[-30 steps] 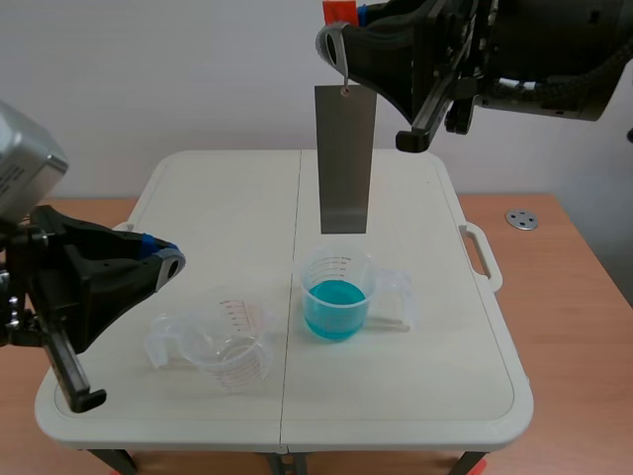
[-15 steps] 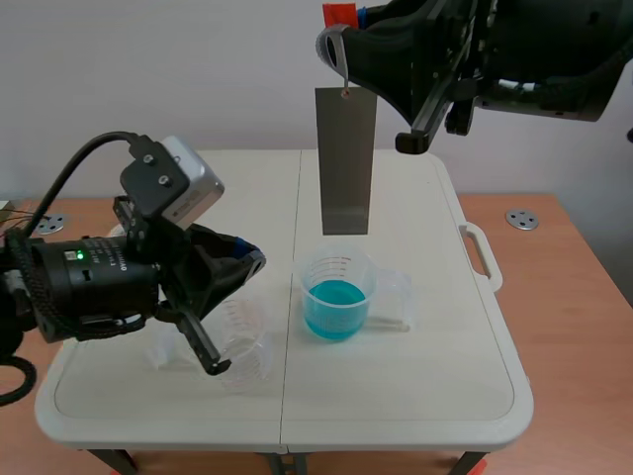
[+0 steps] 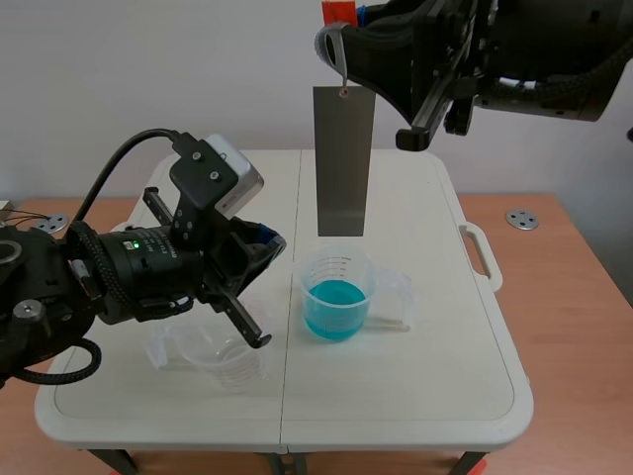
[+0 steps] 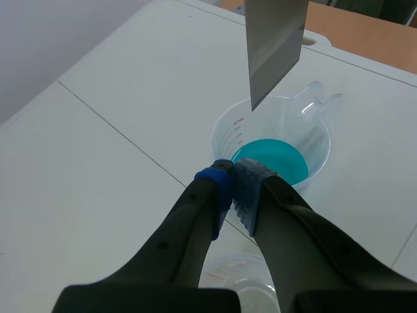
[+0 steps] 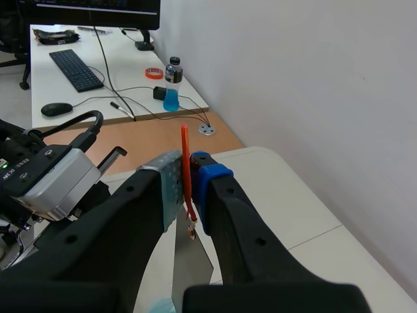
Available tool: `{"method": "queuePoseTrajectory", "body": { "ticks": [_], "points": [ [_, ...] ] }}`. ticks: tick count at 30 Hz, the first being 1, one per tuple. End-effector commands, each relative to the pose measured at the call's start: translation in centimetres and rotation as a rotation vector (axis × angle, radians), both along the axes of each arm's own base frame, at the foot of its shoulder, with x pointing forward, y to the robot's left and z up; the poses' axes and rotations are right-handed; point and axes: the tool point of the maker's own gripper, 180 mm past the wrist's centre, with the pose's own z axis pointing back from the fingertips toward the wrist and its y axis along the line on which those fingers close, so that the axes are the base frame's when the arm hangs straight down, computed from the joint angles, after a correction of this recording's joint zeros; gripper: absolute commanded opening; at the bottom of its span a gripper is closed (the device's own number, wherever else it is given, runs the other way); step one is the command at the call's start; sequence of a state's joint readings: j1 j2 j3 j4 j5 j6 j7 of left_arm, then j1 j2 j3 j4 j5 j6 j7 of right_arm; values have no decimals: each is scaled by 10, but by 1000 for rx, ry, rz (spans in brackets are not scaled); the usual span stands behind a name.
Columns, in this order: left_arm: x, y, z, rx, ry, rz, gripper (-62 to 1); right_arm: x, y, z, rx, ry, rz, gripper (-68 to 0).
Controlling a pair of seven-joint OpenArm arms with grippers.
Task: Hold the metal plate by the orange handle, dip it into the blue solution, take it out and point at it, then put the plate back in the beaker on the left.
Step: 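Point at the plate with the left hand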
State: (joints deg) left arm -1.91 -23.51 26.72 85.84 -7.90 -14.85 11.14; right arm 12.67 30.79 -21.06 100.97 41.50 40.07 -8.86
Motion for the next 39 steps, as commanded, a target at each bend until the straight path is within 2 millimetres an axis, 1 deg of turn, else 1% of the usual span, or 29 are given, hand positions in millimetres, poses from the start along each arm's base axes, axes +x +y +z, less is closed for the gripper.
{"method": "queuePoseTrajectory", "body": {
  "ticks": [1, 10, 12, 14, 17, 20, 26, 30, 35, 37, 39],
  "points": [
    [3, -1, 11, -19, -28, -2, -581, 2, -1, 16, 31, -33, 2, -662],
    [2, -1, 10, -18, -25, 1, -581, 2, -1, 16, 33, -32, 2, -662],
    [3, 4, 9, -11, -27, 20, -581, 2, -1, 16, 32, -33, 2, -662],
    [5, 15, 7, 1, -38, 66, -581, 2, -1, 15, 29, -31, 2, -662],
    [2, 37, 8, 25, -61, 131, -581, 2, -1, 15, 30, -30, 2, -662],
    [-5, 64, 16, 52, -102, 187, -581, 2, -1, 15, 30, -28, 2, -662],
    [-22, 126, 28, 145, -147, 306, -581, 3, -1, 15, 30, -28, 1, -662],
    [-38, 172, 24, 244, -139, 414, -581, 6, -1, 12, 43, -15, -6, -662],
    [-68, 233, 15, 382, -102, 574, -581, 11, -2, 5, 54, 12, -21, -662],
    [-84, 250, 8, 431, -68, 606, -581, 13, -3, 2, 55, 21, -26, -662],
    [-103, 262, -3, 473, -14, 615, -581, 15, -3, -1, 52, 26, -32, -662]
  ]
}}
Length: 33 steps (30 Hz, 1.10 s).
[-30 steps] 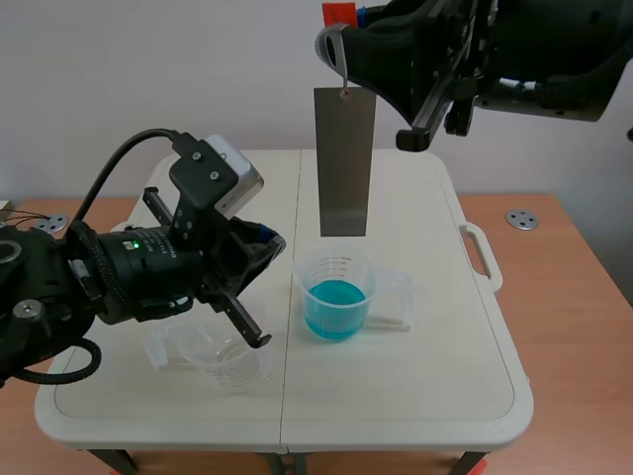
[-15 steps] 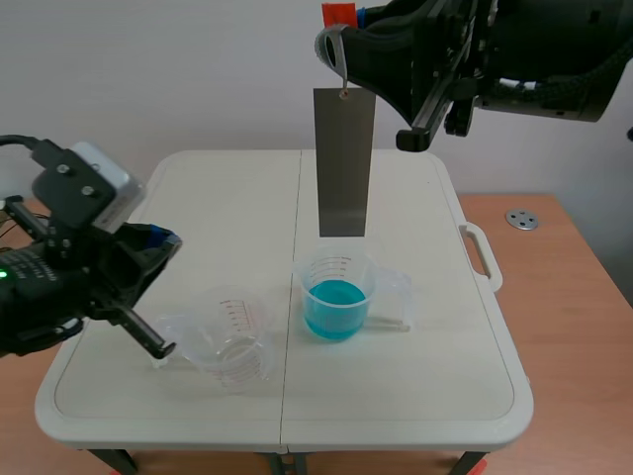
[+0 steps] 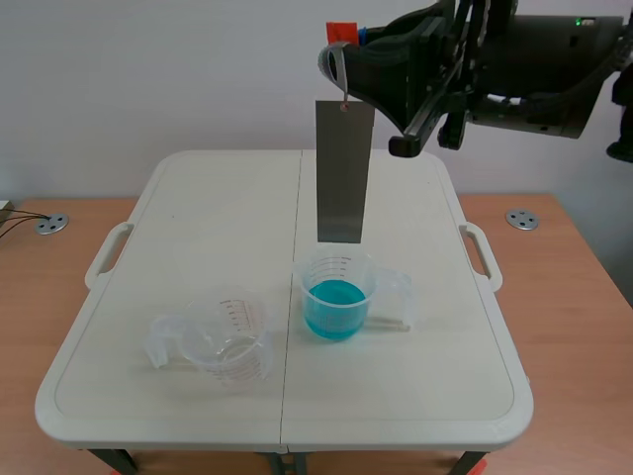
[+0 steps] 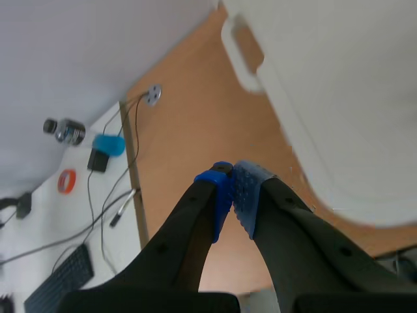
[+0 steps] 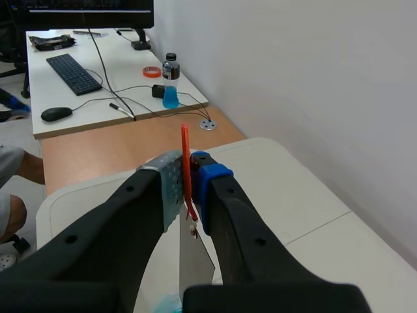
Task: Hold the metal plate by the orange handle, dip it into the blue solution, take it out and point at it, then put the plate back in the beaker on the left.
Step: 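Point at the plate with the left hand, then lower the plate into the blue solution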
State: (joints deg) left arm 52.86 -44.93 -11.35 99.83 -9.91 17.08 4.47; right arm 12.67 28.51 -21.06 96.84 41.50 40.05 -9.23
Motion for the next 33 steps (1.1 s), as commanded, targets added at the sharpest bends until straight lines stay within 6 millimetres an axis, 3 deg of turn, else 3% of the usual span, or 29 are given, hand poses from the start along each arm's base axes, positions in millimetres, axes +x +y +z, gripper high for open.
{"method": "queuePoseTrajectory", "body": {
  "ticks": [1, 5, 9, 15, 20, 27, 33],
  "points": [
    [-15, 2, -11, -6, 44, 14, -581, 5, 0, 13, 27, -35, -5, -662],
    [-54, 11, -41, -2, 183, 28, -581, 9, 1, 6, 28, -17, -17, -662],
    [-91, 7, -72, -71, 323, 8, -581, 12, 3, -5, 18, 6, -24, -662],
    [-150, -25, -112, -237, 529, -55, -582, 17, 6, -20, 12, 44, -32, -662],
    [-189, -65, -129, -362, 631, -113, -581, 22, 6, -32, 23, 82, -47, -662],
    [-204, -98, -156, -434, 687, -112, -581, 26, 10, -55, 5, 114, -59, -662],
    [-212, -108, -177, -438, 733, -68, -581, 29, 14, -75, -7, 143, -71, -662]
  ]
}}
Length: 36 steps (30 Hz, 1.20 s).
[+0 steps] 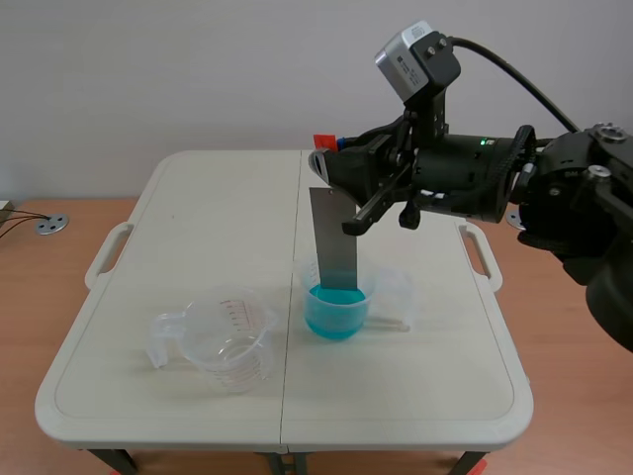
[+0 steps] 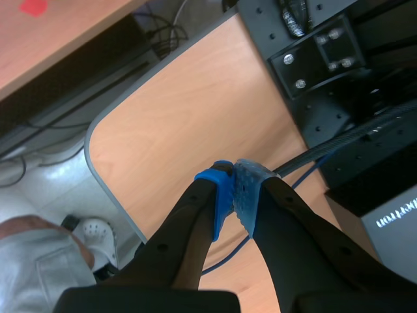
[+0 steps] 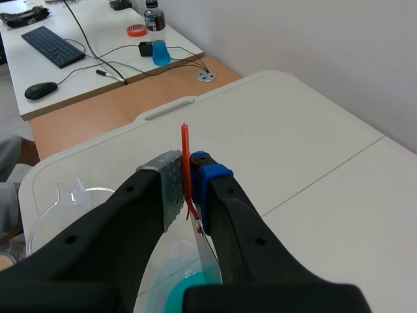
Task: Hold the metal plate by the orange handle, dip it into the blue solution, take it out and point at it, then put the plate back in the beaker on the left.
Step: 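Lower the plate into the blue solution, then hold the plate still in the solution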
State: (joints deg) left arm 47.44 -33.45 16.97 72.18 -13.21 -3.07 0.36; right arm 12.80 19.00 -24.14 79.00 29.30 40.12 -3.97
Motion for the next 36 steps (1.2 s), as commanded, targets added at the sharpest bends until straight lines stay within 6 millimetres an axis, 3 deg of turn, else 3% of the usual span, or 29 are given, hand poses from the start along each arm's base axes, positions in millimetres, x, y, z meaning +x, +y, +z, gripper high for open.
{"method": "queuePoseTrajectory", "body": {
  "ticks": [1, 7, 16, 36],
  "points": [
    [-8, -4, 0, -3, 15, -4, -581, 7, 1, 12, 23, -38, -2, -662],
    [-22, -2, -7, 8, 57, 14, -581, 10, 2, -7, 6, -13, -15, -662],
    [-23, -2, -7, 10, 61, 14, -581, 10, 3, -27, -33, 14, -19, -662],
    [-22, -2, -7, 10, 61, 14, -581, 3, 6, -32, -65, 12, 23, -662]
  ]
}}
